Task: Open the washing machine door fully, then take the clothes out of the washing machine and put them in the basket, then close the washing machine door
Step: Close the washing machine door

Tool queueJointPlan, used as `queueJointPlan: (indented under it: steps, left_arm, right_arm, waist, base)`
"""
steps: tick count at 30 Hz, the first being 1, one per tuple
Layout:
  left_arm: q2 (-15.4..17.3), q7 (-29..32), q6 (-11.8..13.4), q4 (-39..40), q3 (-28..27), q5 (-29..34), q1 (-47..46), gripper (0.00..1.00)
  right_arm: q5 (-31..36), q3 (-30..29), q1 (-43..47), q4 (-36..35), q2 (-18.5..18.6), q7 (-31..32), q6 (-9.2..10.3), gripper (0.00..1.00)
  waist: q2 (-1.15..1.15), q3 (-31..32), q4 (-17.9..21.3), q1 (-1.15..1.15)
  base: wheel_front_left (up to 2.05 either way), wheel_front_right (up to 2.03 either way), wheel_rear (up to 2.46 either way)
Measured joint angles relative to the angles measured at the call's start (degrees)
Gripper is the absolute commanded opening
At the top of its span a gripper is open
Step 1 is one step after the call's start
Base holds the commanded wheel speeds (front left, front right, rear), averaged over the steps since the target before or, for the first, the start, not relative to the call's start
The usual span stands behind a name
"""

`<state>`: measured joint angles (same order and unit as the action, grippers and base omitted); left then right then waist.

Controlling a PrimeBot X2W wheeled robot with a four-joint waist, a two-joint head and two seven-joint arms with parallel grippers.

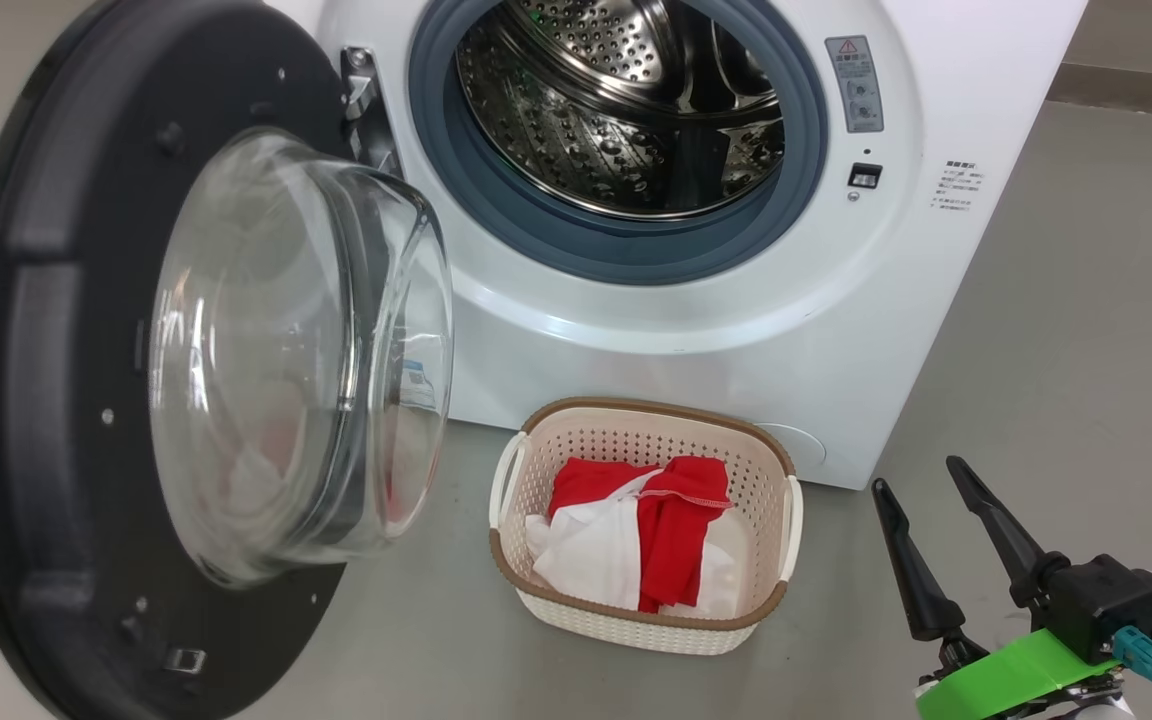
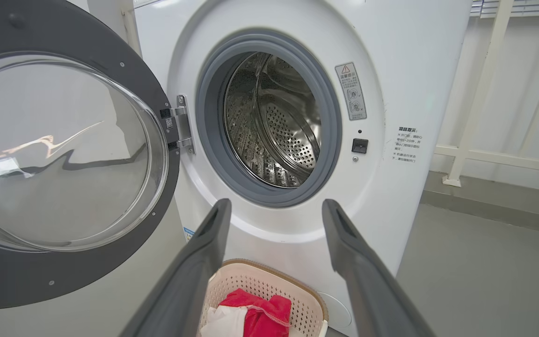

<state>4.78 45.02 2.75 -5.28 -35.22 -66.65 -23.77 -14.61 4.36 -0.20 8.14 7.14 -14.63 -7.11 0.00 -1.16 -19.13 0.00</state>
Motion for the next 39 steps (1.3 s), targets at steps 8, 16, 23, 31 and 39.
queueJointPlan:
  steps: [8, 16, 23, 31, 39]
  left_arm:
    - [-2.18, 1.30, 1.36, 4.25, 2.83, -2.14, 3.33, 0.00]
    - [-2.61, 1.24, 2.59, 6.94, 5.68, -4.47, 6.13, 0.00]
    - [-2.79, -0.30, 2.94, 7.95, 7.55, -7.60, 8.67, 0.00]
    - [-2.80, -3.87, 3.85, 8.84, 10.26, -13.17, 11.41, 0.00]
    - [-2.78, -6.43, 3.85, 9.77, 13.55, -15.77, 13.12, 0.00]
  right_arm:
    - [-0.54, 0.14, 0.02, 1.08, -0.30, 0.00, 0.00, 1.00]
    - [-1.41, 0.19, 0.03, 1.30, -0.31, 0.00, 0.00, 1.00]
    - [-1.47, 0.19, 0.03, 1.62, -0.32, 0.00, 0.00, 1.00]
    - [-1.54, -0.03, 0.02, 1.68, -0.63, 0.00, 0.00, 1.00]
    - [-1.58, -0.14, 0.01, 1.66, -0.74, 0.00, 0.00, 1.00]
  waist:
    - [0.00, 0.11, 1.23, 0.00]
    - [0.00, 0.68, 3.01, 0.00]
    - [0.00, 0.68, 5.10, 0.00]
    - [0.00, 0.67, 7.69, 0.00]
    - [0.00, 0.64, 9.86, 0.00]
  base:
    - [0.00, 0.00, 0.00]
    - [0.00, 0.00, 0.00]
    - [0.00, 0.00, 0.00]
    - [0.00, 0.00, 0.00]
    - [0.00, 0.00, 0.00]
